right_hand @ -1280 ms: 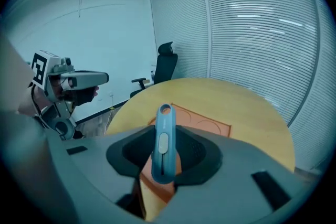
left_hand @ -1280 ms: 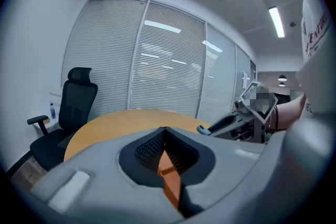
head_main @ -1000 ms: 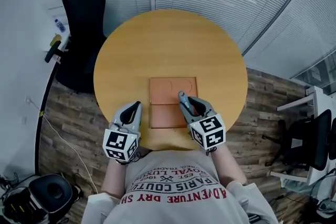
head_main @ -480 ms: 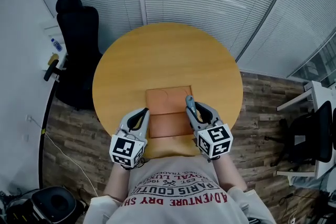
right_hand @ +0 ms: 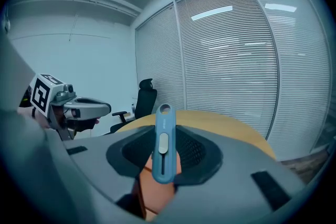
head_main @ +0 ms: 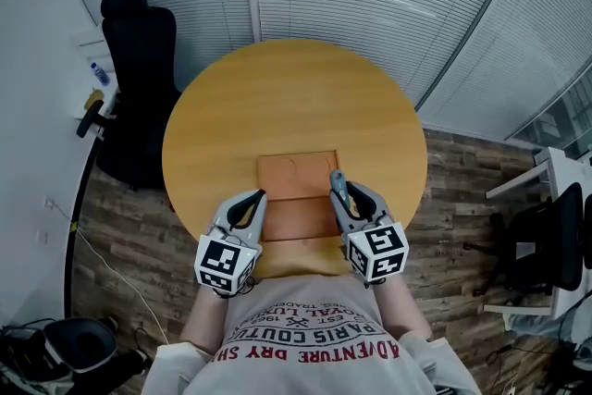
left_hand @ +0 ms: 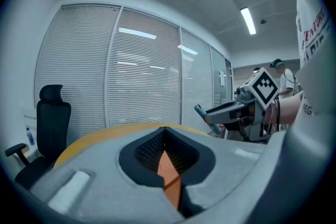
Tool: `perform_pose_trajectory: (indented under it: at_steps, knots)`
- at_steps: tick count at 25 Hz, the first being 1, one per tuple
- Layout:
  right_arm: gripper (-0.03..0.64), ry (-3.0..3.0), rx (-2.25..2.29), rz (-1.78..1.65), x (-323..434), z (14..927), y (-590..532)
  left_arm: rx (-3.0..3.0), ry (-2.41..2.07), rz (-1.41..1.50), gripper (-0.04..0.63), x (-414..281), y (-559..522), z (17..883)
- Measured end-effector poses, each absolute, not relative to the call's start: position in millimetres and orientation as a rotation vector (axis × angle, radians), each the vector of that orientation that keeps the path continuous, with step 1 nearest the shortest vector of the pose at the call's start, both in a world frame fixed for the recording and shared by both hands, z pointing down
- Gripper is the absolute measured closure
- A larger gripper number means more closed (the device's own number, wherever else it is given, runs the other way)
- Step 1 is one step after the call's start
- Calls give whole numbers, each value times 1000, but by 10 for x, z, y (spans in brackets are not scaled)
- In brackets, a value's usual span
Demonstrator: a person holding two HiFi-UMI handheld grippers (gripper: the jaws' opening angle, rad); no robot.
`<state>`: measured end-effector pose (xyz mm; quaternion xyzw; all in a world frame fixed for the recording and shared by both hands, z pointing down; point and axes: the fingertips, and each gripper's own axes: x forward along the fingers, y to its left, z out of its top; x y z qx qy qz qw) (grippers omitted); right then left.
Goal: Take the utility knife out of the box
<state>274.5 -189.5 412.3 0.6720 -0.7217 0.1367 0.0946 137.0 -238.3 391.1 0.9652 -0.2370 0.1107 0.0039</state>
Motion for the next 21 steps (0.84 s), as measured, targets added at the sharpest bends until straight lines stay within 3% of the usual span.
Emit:
perform_pose_trajectory:
  at_steps: [21]
  knots:
    - [485,-2137,1952,413,2658,4218,-1938,2992,-770,367,600,1332,-2402,3979]
